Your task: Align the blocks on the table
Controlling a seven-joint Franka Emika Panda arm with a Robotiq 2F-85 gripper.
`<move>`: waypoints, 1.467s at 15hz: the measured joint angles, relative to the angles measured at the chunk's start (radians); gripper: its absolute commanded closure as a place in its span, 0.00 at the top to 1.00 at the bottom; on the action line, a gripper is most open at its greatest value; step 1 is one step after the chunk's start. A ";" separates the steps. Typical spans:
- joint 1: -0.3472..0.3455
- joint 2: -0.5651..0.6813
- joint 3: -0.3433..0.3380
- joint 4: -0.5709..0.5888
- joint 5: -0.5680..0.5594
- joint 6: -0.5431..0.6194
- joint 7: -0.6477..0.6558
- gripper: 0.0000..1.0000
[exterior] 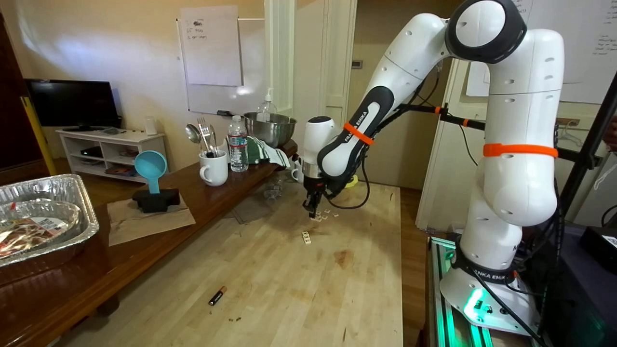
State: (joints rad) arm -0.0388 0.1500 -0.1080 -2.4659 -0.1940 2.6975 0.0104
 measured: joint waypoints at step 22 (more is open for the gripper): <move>-0.037 0.094 -0.051 0.004 -0.185 0.181 -0.216 0.00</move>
State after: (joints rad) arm -0.0753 0.2437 -0.1586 -2.4615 -0.3788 2.8784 -0.2056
